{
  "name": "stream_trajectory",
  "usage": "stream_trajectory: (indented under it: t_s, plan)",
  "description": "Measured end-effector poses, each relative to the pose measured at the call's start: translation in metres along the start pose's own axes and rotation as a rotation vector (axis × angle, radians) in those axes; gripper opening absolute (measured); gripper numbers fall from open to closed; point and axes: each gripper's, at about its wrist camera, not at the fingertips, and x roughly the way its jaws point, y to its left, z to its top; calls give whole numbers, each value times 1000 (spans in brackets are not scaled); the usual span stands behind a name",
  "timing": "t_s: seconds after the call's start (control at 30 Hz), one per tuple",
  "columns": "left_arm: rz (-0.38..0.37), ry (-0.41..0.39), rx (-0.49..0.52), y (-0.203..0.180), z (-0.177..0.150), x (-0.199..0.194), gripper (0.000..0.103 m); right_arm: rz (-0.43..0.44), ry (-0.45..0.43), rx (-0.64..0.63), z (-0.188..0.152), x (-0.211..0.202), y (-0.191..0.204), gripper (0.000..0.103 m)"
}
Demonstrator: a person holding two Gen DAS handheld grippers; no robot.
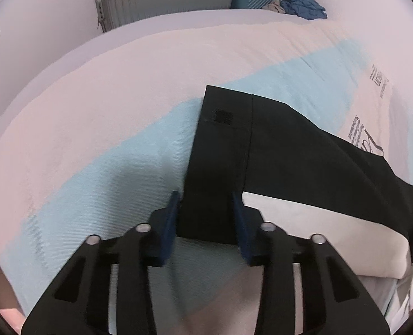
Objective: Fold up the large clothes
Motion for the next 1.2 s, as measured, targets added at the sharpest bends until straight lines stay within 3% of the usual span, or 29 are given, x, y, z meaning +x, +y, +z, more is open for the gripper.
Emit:
stream_trajectory:
  t_s: [0.13, 0.23, 0.3, 0.57, 0.67, 1.07, 1.2]
  plan:
    - [15, -17, 33, -3, 1, -11, 26, 9, -24, -21, -4, -10, -1, 37]
    - [8, -25, 32, -1, 3, -20, 11, 20, -39, -15, -7, -17, -8, 50]
    - [-2, -32, 53, -6, 3, -27, 4, 26, -44, -12, -9, -21, -14, 53]
    - [-17, -77, 118, -41, 0, -52, 2, 66, -55, 93, -31, -41, -68, 58]
    - [-29, -93, 149, -61, -2, -62, 2, 41, -69, 107, -39, -51, -91, 58]
    - [-119, -166, 283, -177, -8, -104, 2, -96, -66, 221, -65, -77, -213, 58]
    - [-155, -198, 377, -233, -14, -125, 3, -123, -74, 251, -75, -86, -250, 58]
